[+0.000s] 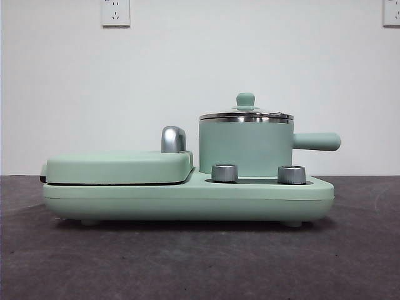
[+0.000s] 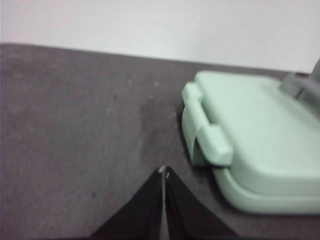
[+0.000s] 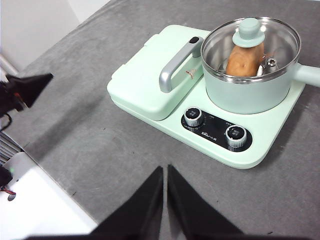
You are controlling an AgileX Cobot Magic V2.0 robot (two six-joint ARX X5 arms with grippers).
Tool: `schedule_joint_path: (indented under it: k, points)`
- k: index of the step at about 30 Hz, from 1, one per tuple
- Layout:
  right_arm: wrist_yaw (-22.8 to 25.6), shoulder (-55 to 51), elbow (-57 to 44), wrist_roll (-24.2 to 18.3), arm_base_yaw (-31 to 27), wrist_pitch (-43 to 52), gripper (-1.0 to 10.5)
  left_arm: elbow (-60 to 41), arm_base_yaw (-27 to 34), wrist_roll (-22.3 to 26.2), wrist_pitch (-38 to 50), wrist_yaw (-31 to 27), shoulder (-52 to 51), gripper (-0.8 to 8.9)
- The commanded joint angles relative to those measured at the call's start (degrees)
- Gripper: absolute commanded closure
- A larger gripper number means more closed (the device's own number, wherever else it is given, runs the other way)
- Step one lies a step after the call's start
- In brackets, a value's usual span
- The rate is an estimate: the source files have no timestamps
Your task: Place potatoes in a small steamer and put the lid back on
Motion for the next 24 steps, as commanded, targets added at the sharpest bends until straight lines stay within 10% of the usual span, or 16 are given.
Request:
schedule_joint_path:
  k: [1,24]
  points:
    - [0.0,0.2,0.6,-0.5,0.3,0.6,9.4,-1.3,0.3,2.2,1.4,0.0,-0.1,8.09]
    - [0.0,0.2,0.6,-0.5,0.3,0.6,9.4,-5.2,0.3,3.3,4.3,-0.6,-0.1,8.09]
